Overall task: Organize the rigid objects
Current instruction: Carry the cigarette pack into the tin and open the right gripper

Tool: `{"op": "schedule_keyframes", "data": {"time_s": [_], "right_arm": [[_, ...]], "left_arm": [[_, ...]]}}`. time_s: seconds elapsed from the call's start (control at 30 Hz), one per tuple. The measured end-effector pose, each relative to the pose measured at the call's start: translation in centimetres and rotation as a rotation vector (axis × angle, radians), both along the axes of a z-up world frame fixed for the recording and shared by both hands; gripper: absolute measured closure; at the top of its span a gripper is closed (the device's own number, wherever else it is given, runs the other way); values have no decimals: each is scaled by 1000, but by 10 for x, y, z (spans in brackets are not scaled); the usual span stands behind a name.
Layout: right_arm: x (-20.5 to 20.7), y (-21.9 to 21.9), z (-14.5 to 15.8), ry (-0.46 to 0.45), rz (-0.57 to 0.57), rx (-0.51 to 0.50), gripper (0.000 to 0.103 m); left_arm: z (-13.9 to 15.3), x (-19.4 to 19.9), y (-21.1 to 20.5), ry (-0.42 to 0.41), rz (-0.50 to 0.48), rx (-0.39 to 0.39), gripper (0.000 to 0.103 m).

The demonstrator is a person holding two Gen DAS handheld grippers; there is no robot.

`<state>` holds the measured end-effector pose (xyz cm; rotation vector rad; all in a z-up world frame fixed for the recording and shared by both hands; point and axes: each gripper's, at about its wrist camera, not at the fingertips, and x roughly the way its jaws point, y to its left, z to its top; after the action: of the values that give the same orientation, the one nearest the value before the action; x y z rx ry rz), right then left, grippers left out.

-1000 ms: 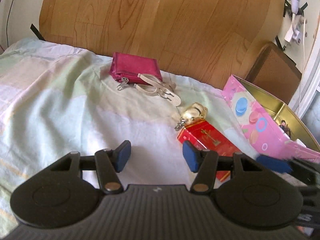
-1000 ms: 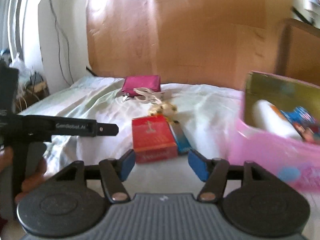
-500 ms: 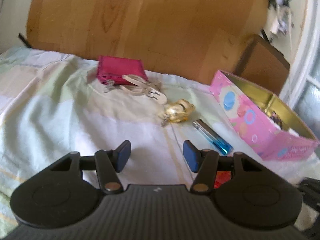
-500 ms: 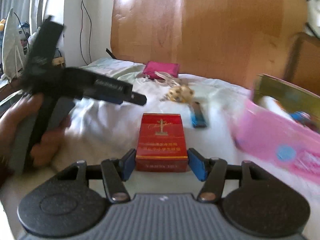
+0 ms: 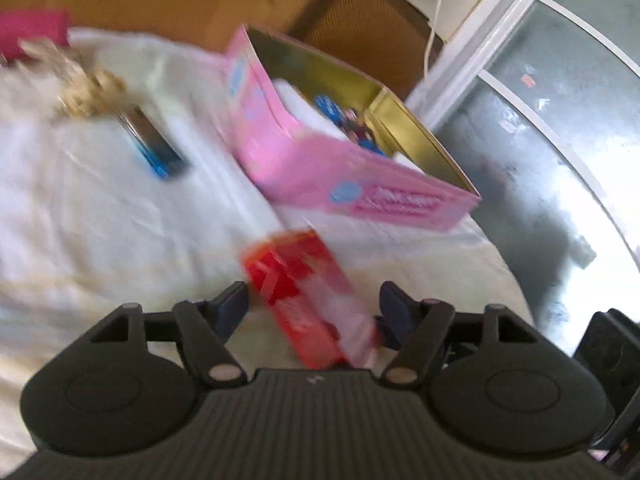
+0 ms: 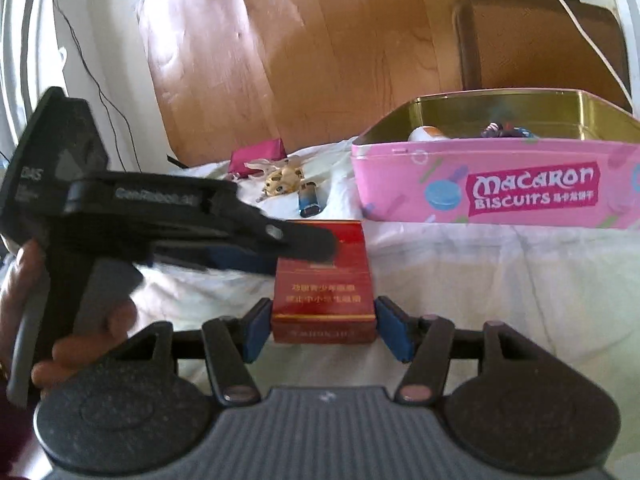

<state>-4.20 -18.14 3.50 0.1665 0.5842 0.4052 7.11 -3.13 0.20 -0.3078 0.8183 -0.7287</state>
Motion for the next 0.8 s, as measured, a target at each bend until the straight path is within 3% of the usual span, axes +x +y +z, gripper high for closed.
{"op": "schedule_keyframes", "data": {"time_s": [0.03, 0.07, 0.17, 0.33, 0.47, 0.57, 0.8], "right_arm": [[-1, 0, 0, -4, 0, 5, 47], [-3, 0, 0, -12, -3, 7, 47], [-8, -2, 6, -43, -20, 22, 47], [-4, -8, 42, -231, -65, -22, 47], [29, -18, 62, -340, -138, -68, 47], [67, -30, 61, -343, -193, -67, 47], [145, -50, 49, -223, -272, -102, 46]], "left_arm": [[0, -3, -4, -10, 10, 3, 40], [0, -4, -10, -8, 1, 20, 58], [8, -5, -13, -3, -24, -32, 65], [57, 2, -26, -139, -57, -75, 65], [84, 33, -48, -218, -78, -94, 62], [89, 60, -74, -259, -69, -54, 60], [72, 125, -117, -203, -20, 18, 52]]}}
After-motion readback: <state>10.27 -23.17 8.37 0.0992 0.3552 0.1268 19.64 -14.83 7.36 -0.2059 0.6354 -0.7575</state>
